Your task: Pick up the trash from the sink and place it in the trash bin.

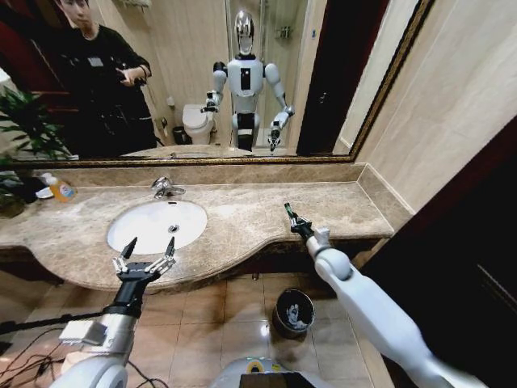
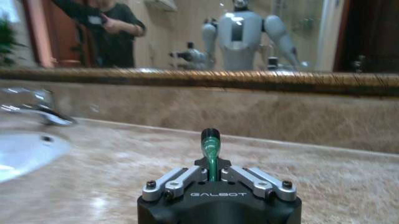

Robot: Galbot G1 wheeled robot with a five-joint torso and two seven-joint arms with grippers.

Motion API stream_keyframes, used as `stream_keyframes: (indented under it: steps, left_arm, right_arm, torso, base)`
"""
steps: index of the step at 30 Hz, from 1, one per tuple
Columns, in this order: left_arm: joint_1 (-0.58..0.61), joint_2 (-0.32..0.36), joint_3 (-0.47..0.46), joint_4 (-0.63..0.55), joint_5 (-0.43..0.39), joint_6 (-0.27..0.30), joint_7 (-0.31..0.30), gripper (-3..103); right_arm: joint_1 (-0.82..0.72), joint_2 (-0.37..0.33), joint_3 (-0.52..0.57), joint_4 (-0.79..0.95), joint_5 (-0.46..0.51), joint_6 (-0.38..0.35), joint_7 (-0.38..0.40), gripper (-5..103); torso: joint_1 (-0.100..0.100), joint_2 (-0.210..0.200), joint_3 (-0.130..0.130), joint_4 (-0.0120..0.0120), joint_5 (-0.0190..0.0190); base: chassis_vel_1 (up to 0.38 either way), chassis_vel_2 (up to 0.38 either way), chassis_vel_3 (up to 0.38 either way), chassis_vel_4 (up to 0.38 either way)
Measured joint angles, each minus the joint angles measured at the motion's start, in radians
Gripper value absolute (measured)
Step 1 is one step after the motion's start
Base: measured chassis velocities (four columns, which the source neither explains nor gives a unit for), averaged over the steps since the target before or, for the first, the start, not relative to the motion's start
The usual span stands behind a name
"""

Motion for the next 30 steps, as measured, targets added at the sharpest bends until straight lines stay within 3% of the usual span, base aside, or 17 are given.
stream_keyframes:
  steps: [2,8,13,22,30]
  left_arm:
    - [0.0,0.0,0.0,0.0,0.0,0.0,0.0,100]
    - [0.0,0.0,0.0,0.0,0.0,0.0,0.0,100]
    - [0.0,0.0,0.0,0.0,0.0,0.0,0.0,100]
    - [0.0,0.0,0.0,0.0,0.0,0.0,0.0,100]
    - [0.0,0.0,0.0,0.0,0.0,0.0,0.0,100]
  right_arm:
    - [-0.054,-0.038,0.023,0.066,0.019,-0.018,-0.016,6]
    - [-0.18,-0.044,0.102,0.098,0.001,-0.008,-0.052,6]
    - [-0.347,0.026,0.21,0.062,-0.056,0.059,-0.101,6]
    - [-0.505,0.123,0.25,-0.101,-0.163,0.207,-0.147,6]
    - [-0.504,0.229,0.205,-0.261,-0.182,0.215,-0.128,6]
  torso:
    - [0.0,0.0,0.0,-0.0005,-0.0001]
    - [0.0,0.0,0.0,0.0001,-0.0002]
    - [0.0,0.0,0.0,-0.0002,-0.0001]
    - [0.0,0.0,0.0,-0.0002,-0.0003]
    - [0.0,0.0,0.0,-0.0002,-0.0001]
  base:
    - [0.0,0.0,0.0,0.0]
    - [0.0,0.0,0.0,0.0]
    - [0.0,0.0,0.0,0.0]
    - [0.0,0.0,0.0,0.0]
    - [0.0,0.0,0.0,0.0]
